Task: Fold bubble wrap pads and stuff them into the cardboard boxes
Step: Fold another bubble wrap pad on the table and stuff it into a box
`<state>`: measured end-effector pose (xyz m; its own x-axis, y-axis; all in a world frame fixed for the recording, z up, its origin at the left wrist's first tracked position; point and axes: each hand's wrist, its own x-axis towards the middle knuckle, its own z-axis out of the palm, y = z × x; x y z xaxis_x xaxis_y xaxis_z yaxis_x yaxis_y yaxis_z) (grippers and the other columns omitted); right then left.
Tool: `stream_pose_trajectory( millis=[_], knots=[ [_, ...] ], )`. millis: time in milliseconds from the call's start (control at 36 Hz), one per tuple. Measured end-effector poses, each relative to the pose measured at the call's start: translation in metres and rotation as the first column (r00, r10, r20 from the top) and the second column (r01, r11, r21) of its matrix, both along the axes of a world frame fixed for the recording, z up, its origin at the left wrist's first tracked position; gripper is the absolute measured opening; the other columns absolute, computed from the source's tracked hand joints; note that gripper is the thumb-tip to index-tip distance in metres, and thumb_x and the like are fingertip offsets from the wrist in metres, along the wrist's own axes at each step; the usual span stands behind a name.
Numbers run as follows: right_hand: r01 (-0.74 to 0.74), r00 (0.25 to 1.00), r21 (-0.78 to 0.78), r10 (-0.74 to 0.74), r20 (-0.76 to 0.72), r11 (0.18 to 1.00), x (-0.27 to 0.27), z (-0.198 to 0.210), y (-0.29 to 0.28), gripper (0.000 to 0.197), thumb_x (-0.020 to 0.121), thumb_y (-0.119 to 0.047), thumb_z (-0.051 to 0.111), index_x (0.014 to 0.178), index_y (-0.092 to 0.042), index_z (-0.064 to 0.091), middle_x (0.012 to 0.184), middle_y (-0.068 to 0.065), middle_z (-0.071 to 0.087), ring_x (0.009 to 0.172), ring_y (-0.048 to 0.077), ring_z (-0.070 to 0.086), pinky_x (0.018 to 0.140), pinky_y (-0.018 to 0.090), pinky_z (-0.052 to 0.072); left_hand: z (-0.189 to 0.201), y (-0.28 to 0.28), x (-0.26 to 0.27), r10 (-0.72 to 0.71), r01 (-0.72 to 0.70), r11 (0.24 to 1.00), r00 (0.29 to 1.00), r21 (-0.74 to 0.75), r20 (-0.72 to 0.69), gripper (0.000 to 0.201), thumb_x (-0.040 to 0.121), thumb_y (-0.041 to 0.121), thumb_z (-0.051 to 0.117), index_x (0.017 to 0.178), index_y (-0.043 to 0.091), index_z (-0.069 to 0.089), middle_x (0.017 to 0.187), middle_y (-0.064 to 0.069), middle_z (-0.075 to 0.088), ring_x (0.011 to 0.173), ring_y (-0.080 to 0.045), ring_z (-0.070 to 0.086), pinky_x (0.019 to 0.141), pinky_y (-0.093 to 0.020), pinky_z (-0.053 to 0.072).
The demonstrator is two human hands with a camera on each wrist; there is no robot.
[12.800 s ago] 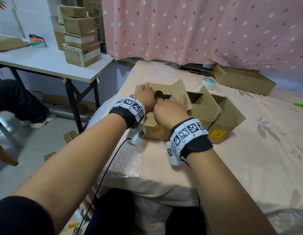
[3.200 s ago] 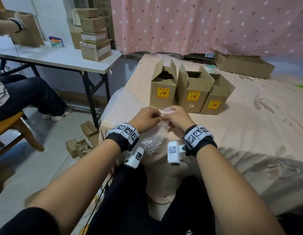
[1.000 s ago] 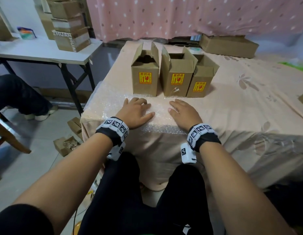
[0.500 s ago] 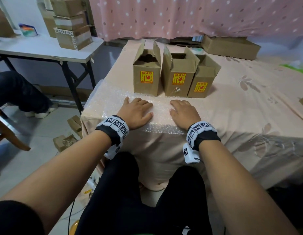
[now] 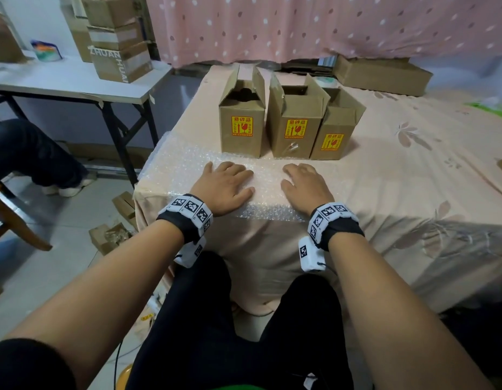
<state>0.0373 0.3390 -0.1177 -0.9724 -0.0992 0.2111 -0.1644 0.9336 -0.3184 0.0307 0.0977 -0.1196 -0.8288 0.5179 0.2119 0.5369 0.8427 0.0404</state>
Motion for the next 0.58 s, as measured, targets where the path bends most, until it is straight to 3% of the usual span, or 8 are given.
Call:
stream_pose_trajectory(
  millis=[194, 306, 361, 444, 583],
  knots=[
    [-0.022, 0.995, -0.007, 0.021, -0.097, 1.0, 0.0032, -0.0034, -0.0008, 0.04, 0.096, -0.028, 0.048, 0.13, -0.013, 0.062, 0.147, 0.011, 0.042, 0.14, 0.027, 0.027, 0.114, 0.043, 0.032, -0.0016, -0.0001, -0.001, 0.02, -0.02, 1.0, 1.0, 0.014, -0.011, 0.069, 0.092, 0.064, 0.018, 0.145, 0.029, 0.046, 0.149, 0.003, 0.047, 0.139, -0.02, 0.038, 0.113, -0.058, 0.026],
    [0.006, 0.991, -0.027, -0.01, -0.132, 1.0, 0.005, -0.0048, -0.0004, 0.036, 0.095, -0.027, 0.048, 0.123, -0.013, 0.065, 0.134, 0.01, 0.044, 0.129, 0.026, 0.034, 0.105, 0.04, 0.04, -0.0026, 0.0009, -0.0012, 0.022, -0.022, 1.0, 1.0, 0.012, -0.019, 0.069, 0.092, 0.064, 0.017, 0.144, 0.029, 0.046, 0.148, 0.003, 0.047, 0.138, -0.02, 0.039, 0.113, -0.059, 0.026],
    [0.003, 0.994, -0.005, -0.003, -0.11, 1.0, 0.005, -0.0048, -0.0007, 0.04, 0.096, -0.029, 0.046, 0.129, -0.013, 0.062, 0.125, 0.008, 0.049, 0.121, 0.026, 0.041, 0.101, 0.04, 0.043, -0.0027, 0.0009, -0.0006, 0.026, -0.026, 1.0, 0.999, 0.008, -0.032, 0.069, 0.092, 0.064, 0.017, 0.143, 0.029, 0.047, 0.147, 0.003, 0.048, 0.138, -0.021, 0.038, 0.114, -0.061, 0.023],
    [0.011, 0.994, 0.031, -0.008, -0.106, 0.999, 0.0052, -0.0045, -0.0013, 0.043, 0.097, -0.029, 0.045, 0.135, -0.015, 0.059, 0.125, 0.006, 0.054, 0.118, 0.026, 0.045, 0.098, 0.039, 0.044, -0.003, 0.0005, 0.0008, 0.04, -0.04, 0.999, 0.997, -0.006, -0.071, 0.067, 0.092, 0.064, 0.017, 0.14, 0.031, 0.049, 0.147, 0.005, 0.05, 0.137, -0.025, 0.038, 0.114, -0.062, 0.02],
    [0.018, 0.992, 0.076, -0.009, -0.127, 0.997, 0.0075, -0.0042, -0.0026, 0.044, 0.097, -0.028, 0.045, 0.136, -0.015, 0.059, 0.128, 0.008, 0.057, 0.118, 0.027, 0.048, 0.096, 0.037, 0.045, -0.0013, 0.001, 0.0017, 0.038, -0.04, 0.999, 0.996, -0.026, -0.077, 0.069, 0.092, 0.064, 0.015, 0.142, 0.031, 0.048, 0.146, 0.006, 0.052, 0.128, -0.023, 0.046, 0.107, -0.053, 0.026]
  ],
)
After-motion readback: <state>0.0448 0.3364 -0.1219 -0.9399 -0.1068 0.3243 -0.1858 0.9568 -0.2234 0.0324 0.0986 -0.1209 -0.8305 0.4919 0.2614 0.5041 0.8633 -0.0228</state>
